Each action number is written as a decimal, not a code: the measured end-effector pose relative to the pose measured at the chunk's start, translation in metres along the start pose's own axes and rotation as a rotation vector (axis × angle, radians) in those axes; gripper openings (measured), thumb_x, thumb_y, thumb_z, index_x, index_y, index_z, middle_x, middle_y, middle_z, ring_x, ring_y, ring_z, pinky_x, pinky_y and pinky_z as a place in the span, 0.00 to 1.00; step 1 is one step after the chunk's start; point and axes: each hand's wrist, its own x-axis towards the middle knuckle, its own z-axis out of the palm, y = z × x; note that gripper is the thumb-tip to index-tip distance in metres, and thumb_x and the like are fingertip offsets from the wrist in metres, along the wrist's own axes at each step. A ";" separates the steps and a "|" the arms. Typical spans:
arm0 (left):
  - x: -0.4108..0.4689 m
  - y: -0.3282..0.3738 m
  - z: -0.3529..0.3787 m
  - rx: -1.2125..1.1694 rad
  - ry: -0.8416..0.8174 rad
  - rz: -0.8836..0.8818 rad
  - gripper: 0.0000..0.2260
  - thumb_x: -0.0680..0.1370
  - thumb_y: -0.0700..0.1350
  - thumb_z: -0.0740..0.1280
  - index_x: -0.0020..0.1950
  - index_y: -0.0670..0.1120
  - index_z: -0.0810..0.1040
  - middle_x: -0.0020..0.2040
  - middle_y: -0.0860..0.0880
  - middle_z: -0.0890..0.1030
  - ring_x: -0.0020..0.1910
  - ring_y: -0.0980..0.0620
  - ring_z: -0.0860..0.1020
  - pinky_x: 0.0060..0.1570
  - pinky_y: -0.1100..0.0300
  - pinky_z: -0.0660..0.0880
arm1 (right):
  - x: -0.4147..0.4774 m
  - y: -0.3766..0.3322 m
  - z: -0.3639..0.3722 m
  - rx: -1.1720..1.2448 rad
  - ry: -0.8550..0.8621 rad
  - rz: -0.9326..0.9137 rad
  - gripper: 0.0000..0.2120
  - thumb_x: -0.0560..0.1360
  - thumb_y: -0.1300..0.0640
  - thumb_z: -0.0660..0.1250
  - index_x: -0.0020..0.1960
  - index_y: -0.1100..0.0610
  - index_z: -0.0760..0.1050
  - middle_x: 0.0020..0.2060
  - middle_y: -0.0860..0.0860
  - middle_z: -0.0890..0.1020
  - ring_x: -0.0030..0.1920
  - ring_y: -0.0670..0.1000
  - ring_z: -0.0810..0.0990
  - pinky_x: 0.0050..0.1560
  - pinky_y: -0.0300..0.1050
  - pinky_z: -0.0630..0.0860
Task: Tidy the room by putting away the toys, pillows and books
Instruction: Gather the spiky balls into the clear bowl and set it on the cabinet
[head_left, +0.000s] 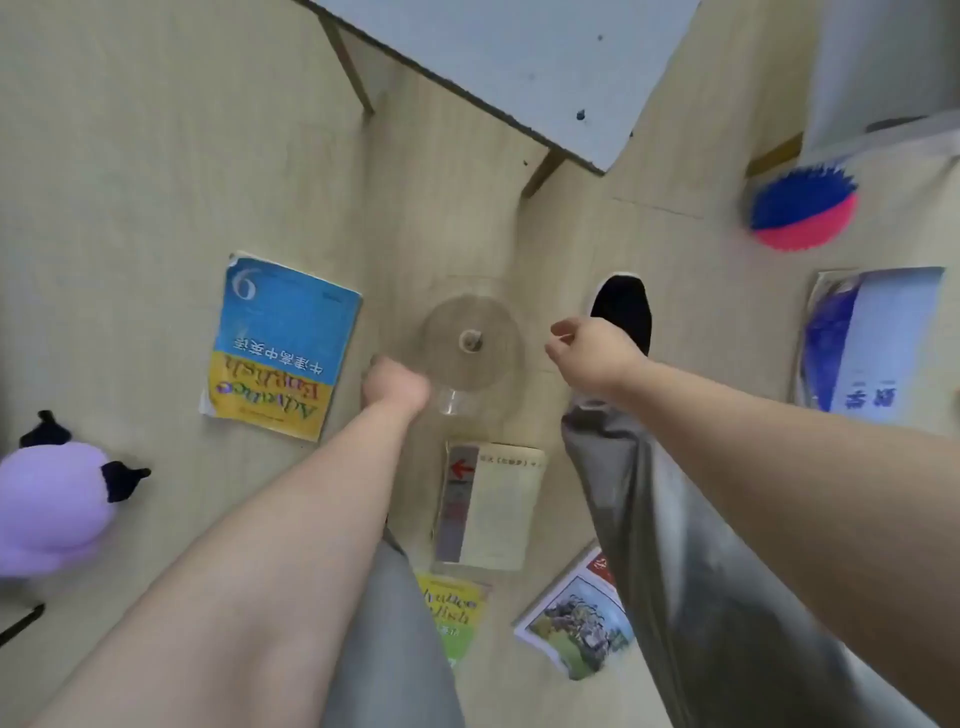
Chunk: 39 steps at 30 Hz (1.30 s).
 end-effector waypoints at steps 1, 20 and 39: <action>0.013 0.002 0.006 -0.011 0.036 -0.030 0.25 0.81 0.46 0.68 0.74 0.38 0.66 0.72 0.38 0.72 0.70 0.36 0.73 0.64 0.49 0.73 | 0.009 0.004 0.005 0.037 0.011 0.014 0.22 0.84 0.49 0.60 0.75 0.58 0.71 0.69 0.55 0.77 0.69 0.56 0.76 0.68 0.44 0.70; -0.007 0.045 0.035 -0.434 -0.146 0.168 0.07 0.84 0.36 0.60 0.48 0.44 0.73 0.45 0.43 0.78 0.36 0.44 0.84 0.35 0.54 0.83 | 0.090 0.096 -0.116 0.231 0.744 0.566 0.34 0.82 0.48 0.58 0.82 0.55 0.48 0.82 0.52 0.50 0.78 0.57 0.57 0.74 0.56 0.59; -0.075 0.131 0.060 -0.308 -0.264 0.254 0.05 0.85 0.35 0.56 0.53 0.41 0.70 0.44 0.42 0.74 0.33 0.44 0.81 0.40 0.46 0.82 | 0.114 0.136 -0.149 -0.041 0.447 0.421 0.55 0.71 0.35 0.71 0.80 0.39 0.34 0.81 0.57 0.35 0.78 0.69 0.55 0.72 0.66 0.64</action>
